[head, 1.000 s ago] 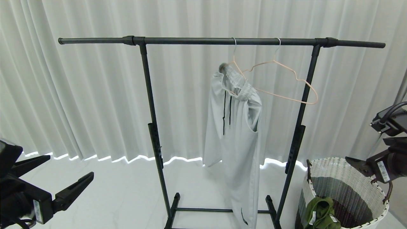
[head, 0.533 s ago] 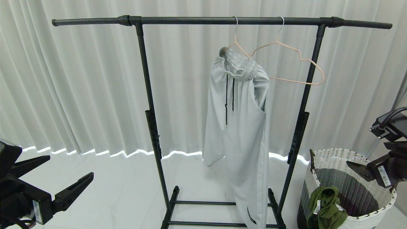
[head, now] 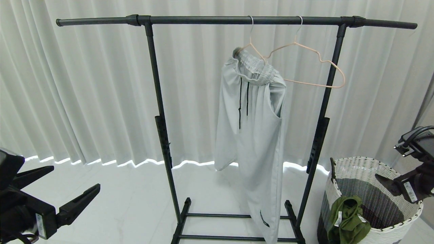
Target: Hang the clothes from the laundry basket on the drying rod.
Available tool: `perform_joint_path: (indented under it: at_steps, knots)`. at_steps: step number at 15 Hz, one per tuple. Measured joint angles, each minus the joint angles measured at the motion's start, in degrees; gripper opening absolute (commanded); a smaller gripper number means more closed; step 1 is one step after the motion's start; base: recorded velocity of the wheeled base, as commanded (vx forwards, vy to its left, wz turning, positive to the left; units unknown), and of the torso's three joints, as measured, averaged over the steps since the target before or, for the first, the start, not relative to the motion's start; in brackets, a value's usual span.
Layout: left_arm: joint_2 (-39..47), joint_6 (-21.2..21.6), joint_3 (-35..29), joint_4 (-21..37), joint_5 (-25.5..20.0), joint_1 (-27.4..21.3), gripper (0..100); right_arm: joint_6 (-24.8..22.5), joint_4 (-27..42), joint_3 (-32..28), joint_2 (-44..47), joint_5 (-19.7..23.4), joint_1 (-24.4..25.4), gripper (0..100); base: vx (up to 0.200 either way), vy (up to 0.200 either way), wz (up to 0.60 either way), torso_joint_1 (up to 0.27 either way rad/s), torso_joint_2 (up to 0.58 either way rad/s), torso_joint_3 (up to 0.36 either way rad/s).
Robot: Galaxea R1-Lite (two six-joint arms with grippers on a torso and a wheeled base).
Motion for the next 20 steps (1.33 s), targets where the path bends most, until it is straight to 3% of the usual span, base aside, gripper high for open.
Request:
perform_joint_path:
  at_steps: [8, 20]
  knots:
    - [-0.3, 0.0, 0.15, 0.02, 0.0, 0.0, 100, 0.1, 0.0, 0.24, 0.28, 0.0, -0.06, 100, 0.0, -0.2, 0.0, 0.001, 0.0, 0.005]
    - [-0.09, -0.11, 0.12, 0.02, 0.0, 0.0, 100, 0.21, 0.05, 2.56, 0.33, 1.97, 0.05, 100, 0.2, 0.0, 0.0, 0.002, 0.0, 0.004]
